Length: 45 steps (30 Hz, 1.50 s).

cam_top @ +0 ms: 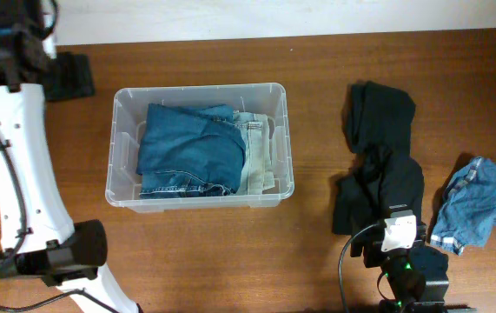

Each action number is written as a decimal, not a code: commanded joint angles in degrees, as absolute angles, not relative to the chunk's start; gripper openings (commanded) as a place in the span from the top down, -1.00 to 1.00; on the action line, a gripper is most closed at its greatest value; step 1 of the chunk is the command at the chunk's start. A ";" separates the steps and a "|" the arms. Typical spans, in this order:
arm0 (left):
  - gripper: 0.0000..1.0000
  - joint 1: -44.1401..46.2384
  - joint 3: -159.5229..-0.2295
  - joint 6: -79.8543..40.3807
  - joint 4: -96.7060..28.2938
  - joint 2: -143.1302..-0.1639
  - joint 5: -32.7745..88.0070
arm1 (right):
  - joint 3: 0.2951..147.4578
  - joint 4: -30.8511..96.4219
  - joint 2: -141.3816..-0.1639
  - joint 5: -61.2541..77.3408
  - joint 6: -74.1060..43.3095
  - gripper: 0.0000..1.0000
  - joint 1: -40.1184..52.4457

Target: Pack container

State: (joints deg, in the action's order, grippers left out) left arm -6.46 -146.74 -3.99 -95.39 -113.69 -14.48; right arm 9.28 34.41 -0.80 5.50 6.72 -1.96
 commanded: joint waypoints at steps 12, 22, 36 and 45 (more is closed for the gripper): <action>-0.99 -10.24 -147.74 -5.58 -95.68 -112.53 -15.27 | 8.93 27.46 -0.43 6.68 6.63 -0.97 -2.33; -0.99 -10.24 -147.74 -5.58 -95.68 -112.53 -15.27 | 8.93 23.97 -0.47 23.00 -6.74 -0.97 -2.33; -0.99 -10.24 -147.74 -5.56 -95.68 -112.53 -15.27 | 16.23 6.17 -18.00 23.62 -18.48 -0.97 -2.33; -0.99 -10.24 -147.74 -5.56 -95.68 -112.53 -15.27 | 47.62 19.18 -54.63 32.21 -13.54 -0.97 -2.33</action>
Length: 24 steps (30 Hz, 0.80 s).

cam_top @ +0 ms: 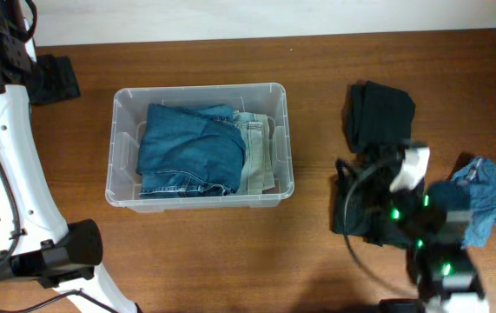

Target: Pack container

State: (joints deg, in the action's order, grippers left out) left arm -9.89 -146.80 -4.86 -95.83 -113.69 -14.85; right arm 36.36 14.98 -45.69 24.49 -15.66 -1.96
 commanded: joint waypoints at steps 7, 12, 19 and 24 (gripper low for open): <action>-0.99 -10.24 -147.74 -5.56 -95.68 -112.53 -15.29 | 63.33 33.21 -75.29 38.35 -13.52 -0.97 -2.90; -0.99 -10.24 -147.74 -5.58 -95.68 -112.53 -15.29 | 67.99 35.03 -82.98 37.91 -13.54 -0.97 -8.84; -0.99 -10.24 -147.74 -5.58 -95.68 -112.53 -15.27 | 72.34 40.53 -91.31 37.95 -12.86 -0.99 -25.74; -0.99 -10.24 -147.74 -5.56 -95.68 -112.53 -15.29 | 72.31 50.19 -96.14 36.42 -2.74 -0.98 -33.23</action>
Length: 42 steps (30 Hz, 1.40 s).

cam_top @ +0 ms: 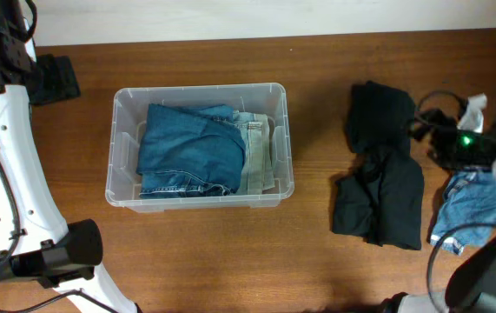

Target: Pack container

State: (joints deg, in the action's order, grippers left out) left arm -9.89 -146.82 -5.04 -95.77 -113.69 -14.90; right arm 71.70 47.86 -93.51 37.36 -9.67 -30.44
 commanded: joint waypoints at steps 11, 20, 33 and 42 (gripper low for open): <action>-0.99 -10.24 -147.74 -5.56 -95.66 -112.53 -15.29 | 72.29 40.64 -103.61 34.33 -2.81 -0.97 -35.09; -0.99 -10.24 -147.74 -5.58 -95.68 -112.53 -15.27 | 72.31 23.00 -112.42 34.06 -13.30 -0.98 -27.92; -0.99 -10.24 -147.74 -5.56 -95.68 -112.53 -15.29 | 72.34 15.59 -118.76 35.55 -19.18 -0.22 -21.87; -0.99 -10.24 -147.74 -5.56 -95.68 -112.53 -15.27 | 72.34 16.21 -116.25 38.83 -24.51 0.90 -21.32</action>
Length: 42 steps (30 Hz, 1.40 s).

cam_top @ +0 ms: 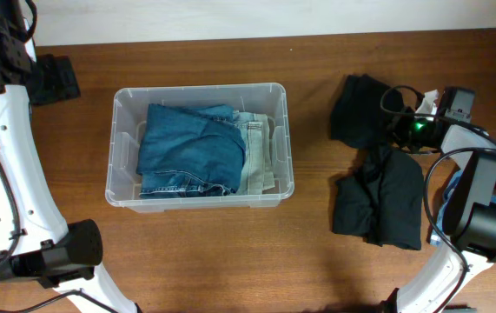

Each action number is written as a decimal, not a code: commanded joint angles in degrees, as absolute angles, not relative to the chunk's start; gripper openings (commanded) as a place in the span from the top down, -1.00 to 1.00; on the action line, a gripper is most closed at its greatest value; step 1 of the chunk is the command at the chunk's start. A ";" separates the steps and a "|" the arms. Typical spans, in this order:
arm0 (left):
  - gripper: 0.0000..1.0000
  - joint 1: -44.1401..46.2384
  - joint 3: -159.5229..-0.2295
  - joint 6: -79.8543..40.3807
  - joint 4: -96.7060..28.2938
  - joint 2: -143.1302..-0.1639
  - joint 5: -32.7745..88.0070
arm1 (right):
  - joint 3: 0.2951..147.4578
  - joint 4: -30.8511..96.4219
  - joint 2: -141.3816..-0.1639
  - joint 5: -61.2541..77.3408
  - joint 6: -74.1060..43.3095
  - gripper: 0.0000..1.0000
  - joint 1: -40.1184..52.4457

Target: Pack container

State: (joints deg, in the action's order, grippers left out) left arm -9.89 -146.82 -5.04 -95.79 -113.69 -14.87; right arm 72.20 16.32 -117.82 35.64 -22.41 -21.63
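Observation:
A clear plastic container point(200, 88) stands left of centre, holding folded blue jeans point(187, 152) and a pale garment point(256, 156) along its right side. To its right a black garment point(380, 204) lies on the table, with its upper part point(359, 115) bunched. My right gripper point(397, 127) reaches in from the right and sits at the right edge of that upper part. Its dark fingers merge with the cloth, so their state is unclear. My left gripper point(54, 80) is at the far left back, away from the container.
A blue denim piece point(482, 209) lies at the right edge, partly under my right arm point(478, 187). The white left arm point(9, 174) runs down the left side. The wooden table point(308, 261) ends at a pale wall at the back.
My right gripper has moved left from beside the blue denim piece to the black garment's upper part. That part now lies further left and is more bunched.
My right arm was first low at the table's front edge, below the black garment. Then it was over the garment's lower right, then at the right by the blue denim piece, and now at the garment's upper part. The left arm shifted slightly left early, then stayed.

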 commanded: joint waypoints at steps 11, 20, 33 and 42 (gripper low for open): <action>-0.99 -10.24 -147.74 -5.56 -95.68 -112.53 -15.27 | 72.44 14.48 -98.52 54.50 -24.51 0.92 -16.05; -1.00 -10.24 -147.74 -5.56 -95.68 -112.53 -15.27 | 72.44 12.47 -90.19 61.01 -27.55 0.92 -0.25; -0.99 -10.24 -147.74 -5.56 -95.68 -112.53 -15.27 | 72.44 -9.04 -89.89 57.30 -26.57 0.92 30.83; -0.99 -10.24 -147.74 -5.56 -95.68 -112.53 -15.27 | 72.44 -12.73 -98.28 45.60 -22.76 0.92 35.33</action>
State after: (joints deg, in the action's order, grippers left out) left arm -9.89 -146.85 -5.04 -95.79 -113.69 -14.90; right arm 71.92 -10.92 -93.97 50.19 -24.40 34.89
